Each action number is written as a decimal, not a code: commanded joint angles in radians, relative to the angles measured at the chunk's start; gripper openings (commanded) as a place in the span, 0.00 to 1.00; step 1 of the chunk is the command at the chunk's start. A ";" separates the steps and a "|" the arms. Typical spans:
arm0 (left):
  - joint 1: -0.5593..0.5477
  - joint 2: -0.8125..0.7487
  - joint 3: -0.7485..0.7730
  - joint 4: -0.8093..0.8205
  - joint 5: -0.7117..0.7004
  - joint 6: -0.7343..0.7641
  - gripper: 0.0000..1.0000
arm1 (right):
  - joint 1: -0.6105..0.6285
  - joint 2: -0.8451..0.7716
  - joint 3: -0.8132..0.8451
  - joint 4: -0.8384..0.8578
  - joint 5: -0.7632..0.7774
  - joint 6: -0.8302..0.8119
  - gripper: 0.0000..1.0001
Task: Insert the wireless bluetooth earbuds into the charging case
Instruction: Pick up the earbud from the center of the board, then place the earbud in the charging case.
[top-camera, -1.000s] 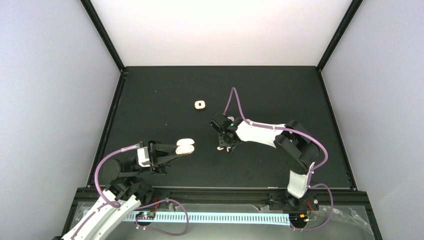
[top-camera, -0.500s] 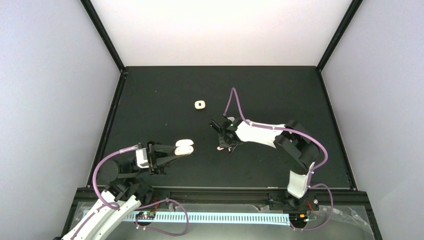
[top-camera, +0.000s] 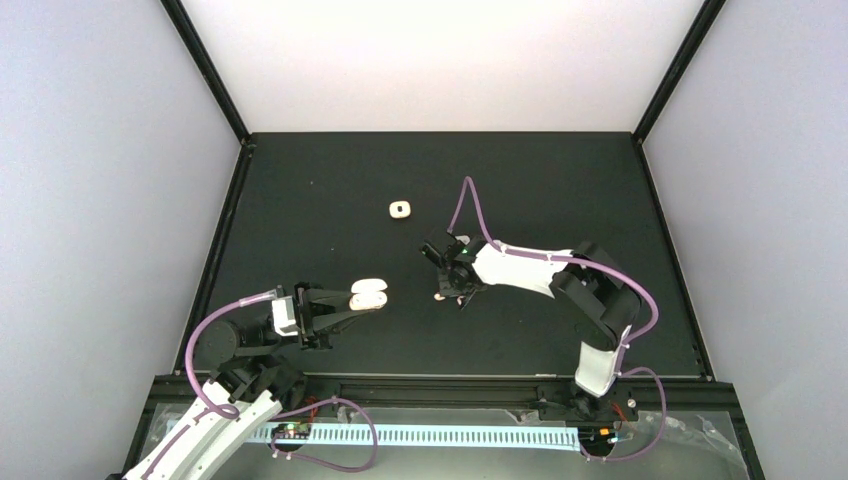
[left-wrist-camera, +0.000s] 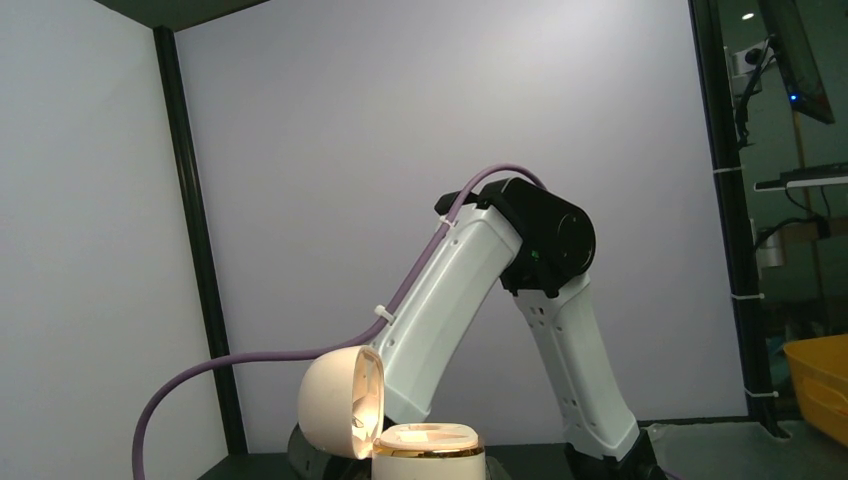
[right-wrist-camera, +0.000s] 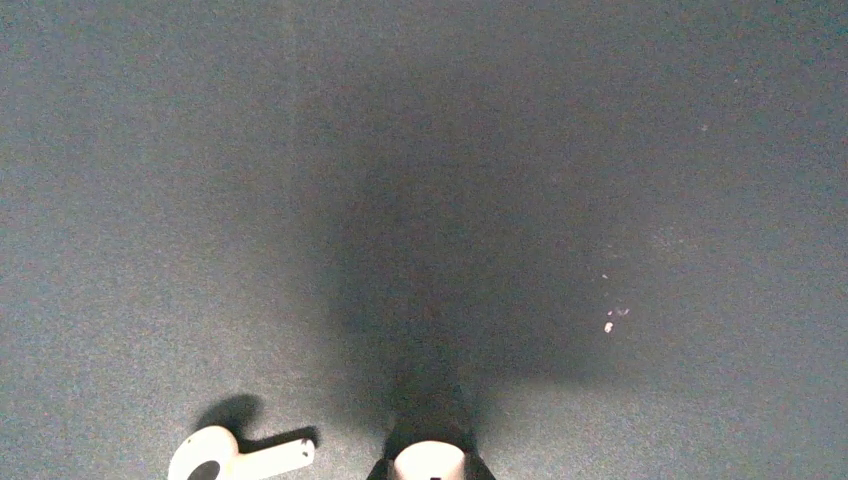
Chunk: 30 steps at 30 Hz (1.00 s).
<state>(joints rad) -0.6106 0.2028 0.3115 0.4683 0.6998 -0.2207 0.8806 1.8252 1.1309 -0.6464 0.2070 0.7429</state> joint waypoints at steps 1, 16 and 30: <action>-0.004 0.010 0.037 0.003 -0.004 0.002 0.02 | 0.009 -0.020 -0.034 -0.054 0.004 0.020 0.08; -0.005 0.056 0.037 0.012 -0.011 0.000 0.01 | 0.009 -0.466 -0.051 0.068 0.148 -0.064 0.07; -0.031 0.426 0.224 0.291 -0.029 -0.037 0.02 | 0.010 -1.021 -0.135 0.617 -0.001 -0.404 0.07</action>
<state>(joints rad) -0.6212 0.4904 0.4377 0.5858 0.6823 -0.2405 0.8860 0.8577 0.9760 -0.1940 0.2684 0.4572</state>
